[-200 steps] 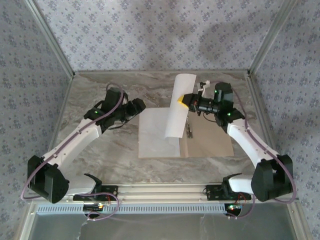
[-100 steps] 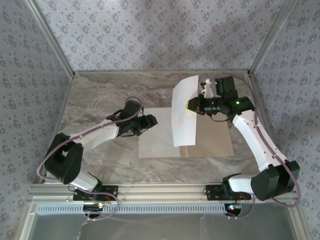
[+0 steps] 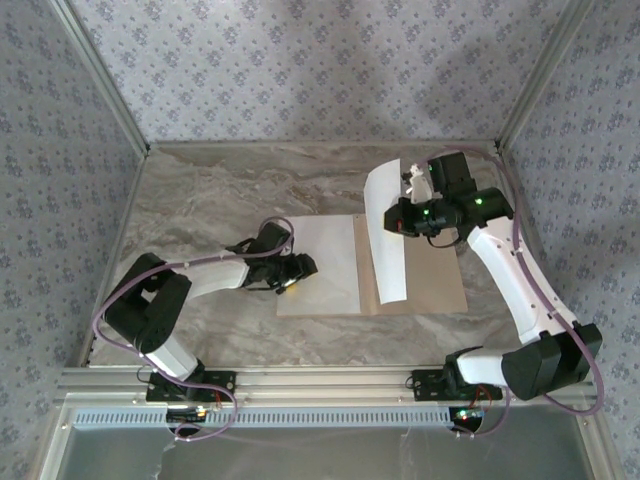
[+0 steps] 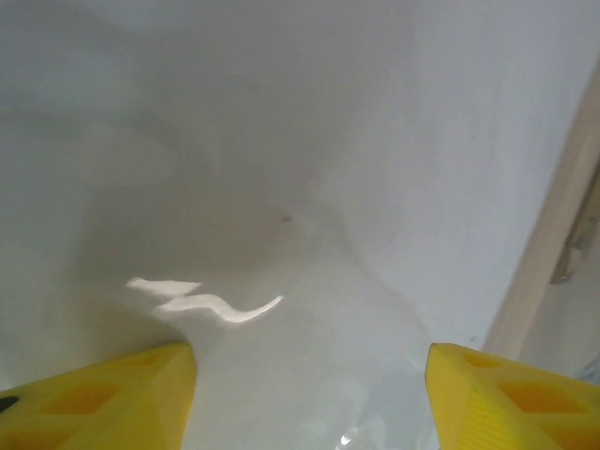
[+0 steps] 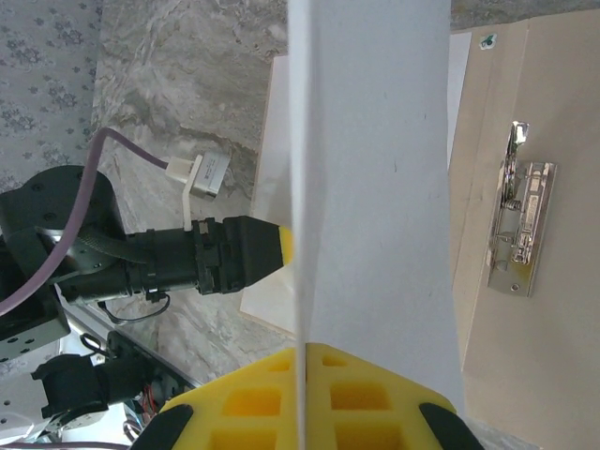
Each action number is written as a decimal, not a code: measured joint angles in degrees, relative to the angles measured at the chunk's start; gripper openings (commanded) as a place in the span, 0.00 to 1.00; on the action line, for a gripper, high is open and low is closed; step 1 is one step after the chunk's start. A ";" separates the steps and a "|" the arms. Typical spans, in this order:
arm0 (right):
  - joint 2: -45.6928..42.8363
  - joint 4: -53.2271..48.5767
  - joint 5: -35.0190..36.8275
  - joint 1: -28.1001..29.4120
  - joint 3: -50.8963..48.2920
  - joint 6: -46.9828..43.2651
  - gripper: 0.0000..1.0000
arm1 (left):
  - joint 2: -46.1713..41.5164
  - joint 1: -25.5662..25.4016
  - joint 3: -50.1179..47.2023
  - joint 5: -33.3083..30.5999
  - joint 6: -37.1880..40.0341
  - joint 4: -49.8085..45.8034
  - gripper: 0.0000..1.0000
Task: Put the files into the folder
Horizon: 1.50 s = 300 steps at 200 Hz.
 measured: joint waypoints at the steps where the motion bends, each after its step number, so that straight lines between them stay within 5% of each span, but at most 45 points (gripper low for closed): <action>1: 0.02 0.00 -0.02 0.00 0.00 -0.02 0.00 | -0.04 0.02 -0.07 0.02 0.00 0.09 0.67; 69: 0.28 1.75 -4.76 2.29 0.00 -0.74 0.00 | -6.75 3.89 -7.82 0.68 -0.81 3.43 0.67; 152: 0.17 17.70 -17.42 4.81 -5.38 7.69 0.00 | -15.93 14.78 -9.86 0.57 6.12 -10.12 0.71; 187: -0.15 20.63 -20.26 1.77 -11.61 8.24 0.00 | -15.93 15.37 -9.35 2.19 8.44 -13.55 0.70; 300: 5.68 7.61 5.88 -8.17 -19.26 -9.05 0.00 | -14.86 7.06 1.84 -0.07 9.49 -17.05 0.70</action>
